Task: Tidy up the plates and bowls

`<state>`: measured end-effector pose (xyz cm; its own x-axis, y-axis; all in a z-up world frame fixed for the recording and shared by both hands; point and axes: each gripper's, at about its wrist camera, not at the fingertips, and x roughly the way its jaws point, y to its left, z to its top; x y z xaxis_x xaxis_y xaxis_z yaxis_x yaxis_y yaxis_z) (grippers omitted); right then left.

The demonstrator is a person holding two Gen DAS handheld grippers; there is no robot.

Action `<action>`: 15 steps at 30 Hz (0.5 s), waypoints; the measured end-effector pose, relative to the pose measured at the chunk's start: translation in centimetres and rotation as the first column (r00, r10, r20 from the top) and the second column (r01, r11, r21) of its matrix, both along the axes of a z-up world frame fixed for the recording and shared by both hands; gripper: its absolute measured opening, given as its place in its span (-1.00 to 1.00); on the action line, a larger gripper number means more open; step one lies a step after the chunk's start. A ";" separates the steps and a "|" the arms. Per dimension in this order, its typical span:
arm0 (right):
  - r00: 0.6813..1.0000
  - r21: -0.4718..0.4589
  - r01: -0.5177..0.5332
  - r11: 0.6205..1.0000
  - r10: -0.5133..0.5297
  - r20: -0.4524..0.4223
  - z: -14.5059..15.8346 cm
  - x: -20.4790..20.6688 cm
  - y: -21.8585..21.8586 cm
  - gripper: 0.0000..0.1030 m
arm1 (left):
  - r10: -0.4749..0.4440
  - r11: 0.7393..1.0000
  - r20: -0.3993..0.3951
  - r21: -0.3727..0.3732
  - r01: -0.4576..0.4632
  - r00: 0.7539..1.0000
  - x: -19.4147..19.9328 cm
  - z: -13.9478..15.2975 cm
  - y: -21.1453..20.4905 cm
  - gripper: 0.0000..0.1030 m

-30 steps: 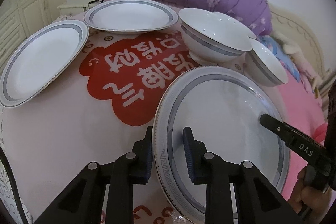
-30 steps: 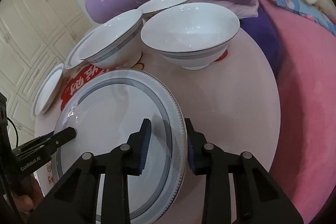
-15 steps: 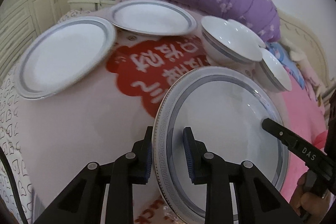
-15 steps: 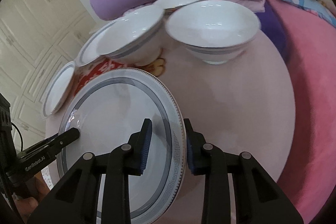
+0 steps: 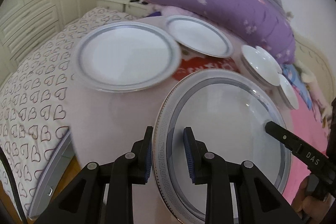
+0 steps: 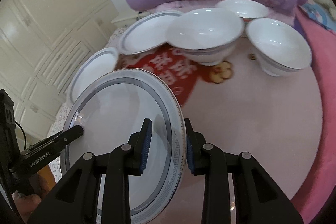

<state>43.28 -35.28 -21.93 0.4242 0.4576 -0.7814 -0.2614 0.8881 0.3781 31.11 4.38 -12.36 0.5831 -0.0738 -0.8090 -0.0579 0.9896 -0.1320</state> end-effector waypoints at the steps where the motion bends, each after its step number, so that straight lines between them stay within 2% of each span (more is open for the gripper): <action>1: 1.000 0.001 -0.015 1.000 0.015 0.000 0.1 -0.2 0.7 -0.42 | 0.010 1.000 0.001 0.002 -0.010 1.000 -0.6 0.3 0.5 -0.54; 10: 0.997 0.013 -0.082 0.997 0.082 0.001 0.5 -1.7 3.9 -0.42 | 0.086 0.996 -0.003 0.006 -0.086 0.996 -6.5 2.1 3.1 -0.52; 15: 0.989 0.023 -0.147 0.989 0.148 -0.013 -0.4 -2.3 5.1 -0.42 | 0.143 0.989 -0.021 0.029 -0.142 0.990 -7.5 2.4 3.1 -0.52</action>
